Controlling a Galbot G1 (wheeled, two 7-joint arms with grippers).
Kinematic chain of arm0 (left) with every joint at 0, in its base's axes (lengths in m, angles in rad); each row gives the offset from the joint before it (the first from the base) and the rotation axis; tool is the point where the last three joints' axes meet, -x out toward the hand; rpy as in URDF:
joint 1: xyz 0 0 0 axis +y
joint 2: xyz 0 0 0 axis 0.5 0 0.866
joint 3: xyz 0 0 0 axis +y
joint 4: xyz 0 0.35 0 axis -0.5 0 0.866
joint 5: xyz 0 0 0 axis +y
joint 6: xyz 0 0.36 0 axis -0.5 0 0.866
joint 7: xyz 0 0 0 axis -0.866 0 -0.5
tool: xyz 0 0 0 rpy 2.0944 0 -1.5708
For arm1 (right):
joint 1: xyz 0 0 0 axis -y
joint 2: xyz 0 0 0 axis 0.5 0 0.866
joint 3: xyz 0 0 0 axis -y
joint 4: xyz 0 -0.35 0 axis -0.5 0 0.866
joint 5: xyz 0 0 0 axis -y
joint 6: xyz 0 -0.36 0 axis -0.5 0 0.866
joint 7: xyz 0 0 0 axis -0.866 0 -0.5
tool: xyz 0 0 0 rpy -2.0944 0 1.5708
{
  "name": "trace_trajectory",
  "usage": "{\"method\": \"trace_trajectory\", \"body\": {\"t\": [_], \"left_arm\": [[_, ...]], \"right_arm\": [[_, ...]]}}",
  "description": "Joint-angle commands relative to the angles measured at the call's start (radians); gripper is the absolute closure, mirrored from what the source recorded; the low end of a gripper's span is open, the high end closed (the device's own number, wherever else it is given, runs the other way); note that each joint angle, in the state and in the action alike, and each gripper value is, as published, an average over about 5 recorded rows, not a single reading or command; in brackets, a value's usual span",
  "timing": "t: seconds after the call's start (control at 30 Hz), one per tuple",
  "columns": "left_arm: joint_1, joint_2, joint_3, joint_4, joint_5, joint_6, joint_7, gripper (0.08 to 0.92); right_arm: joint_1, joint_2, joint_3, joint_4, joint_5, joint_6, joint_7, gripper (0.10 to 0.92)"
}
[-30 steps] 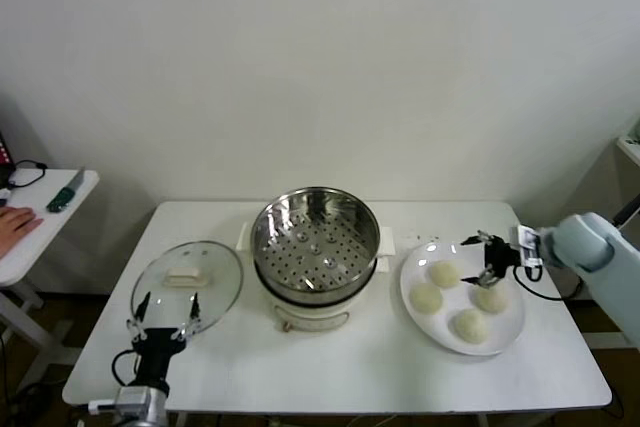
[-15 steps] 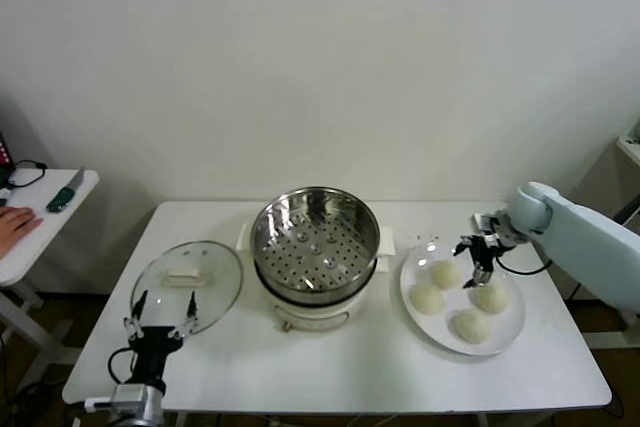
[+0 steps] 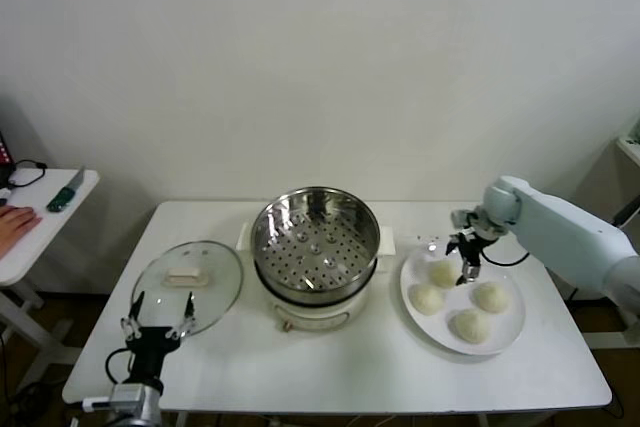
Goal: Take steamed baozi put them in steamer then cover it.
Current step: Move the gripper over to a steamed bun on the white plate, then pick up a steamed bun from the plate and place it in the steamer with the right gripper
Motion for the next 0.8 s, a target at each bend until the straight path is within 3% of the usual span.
{"method": "trace_trajectory", "body": {"t": [0.03, 0.27, 0.8], "left_arm": [[0.0, 0.001, -0.001, -0.001, -0.001, 0.002, -0.001, 0.177], [-0.002, 0.0, -0.003, 0.001, -0.001, 0.005, -0.004, 0.177], [0.003, -0.004, 0.003, -0.005, -0.002, 0.007, -0.008, 0.177]], "right_arm": [[0.01, 0.033, -0.027, -0.031, -0.001, 0.0, -0.005, 0.203], [-0.002, 0.043, -0.022, -0.048, -0.024, 0.015, -0.004, 0.207], [0.011, 0.047, -0.012, -0.061, -0.037, 0.042, -0.002, 0.314]]}}
